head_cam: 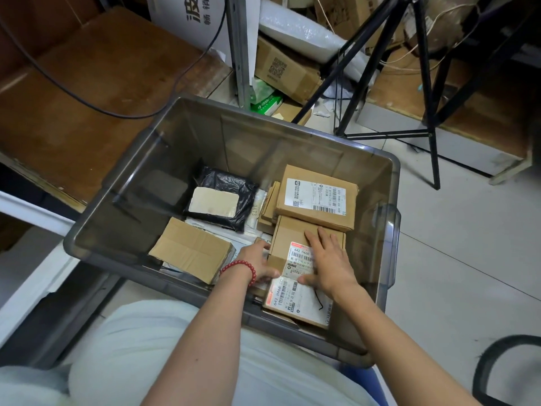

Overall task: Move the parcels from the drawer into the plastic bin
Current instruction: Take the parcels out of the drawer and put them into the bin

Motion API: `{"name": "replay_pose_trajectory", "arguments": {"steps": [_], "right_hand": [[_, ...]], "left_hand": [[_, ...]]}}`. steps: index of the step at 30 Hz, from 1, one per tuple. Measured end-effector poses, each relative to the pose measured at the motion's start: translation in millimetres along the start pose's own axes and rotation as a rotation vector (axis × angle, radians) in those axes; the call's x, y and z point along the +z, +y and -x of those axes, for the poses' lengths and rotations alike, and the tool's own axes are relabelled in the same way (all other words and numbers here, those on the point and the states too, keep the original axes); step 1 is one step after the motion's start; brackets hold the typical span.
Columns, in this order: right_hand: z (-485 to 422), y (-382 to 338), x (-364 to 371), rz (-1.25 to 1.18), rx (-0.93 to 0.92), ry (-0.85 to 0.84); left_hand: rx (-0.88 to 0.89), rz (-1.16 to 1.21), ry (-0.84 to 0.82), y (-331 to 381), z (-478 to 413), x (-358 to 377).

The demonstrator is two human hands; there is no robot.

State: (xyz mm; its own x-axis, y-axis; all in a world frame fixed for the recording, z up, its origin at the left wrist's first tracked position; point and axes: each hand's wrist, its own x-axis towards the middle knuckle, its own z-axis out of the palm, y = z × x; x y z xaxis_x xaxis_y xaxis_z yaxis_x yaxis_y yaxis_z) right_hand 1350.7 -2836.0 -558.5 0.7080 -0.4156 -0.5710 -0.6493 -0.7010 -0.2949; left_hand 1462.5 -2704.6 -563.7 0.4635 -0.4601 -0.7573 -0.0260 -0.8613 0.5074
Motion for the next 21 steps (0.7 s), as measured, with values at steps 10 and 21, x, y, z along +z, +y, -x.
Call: {"name": "replay_pose_trajectory", "arguments": {"steps": [10, 21], "right_hand": [[-1, -1, 6, 0.01, 0.008, 0.091], [2, -6, 15, -0.044, -0.042, 0.192]], "left_hand": [[0.082, -0.233, 0.117, 0, -7, -1], [0.06, -0.246, 0.168, -1, -10, 2]]}}
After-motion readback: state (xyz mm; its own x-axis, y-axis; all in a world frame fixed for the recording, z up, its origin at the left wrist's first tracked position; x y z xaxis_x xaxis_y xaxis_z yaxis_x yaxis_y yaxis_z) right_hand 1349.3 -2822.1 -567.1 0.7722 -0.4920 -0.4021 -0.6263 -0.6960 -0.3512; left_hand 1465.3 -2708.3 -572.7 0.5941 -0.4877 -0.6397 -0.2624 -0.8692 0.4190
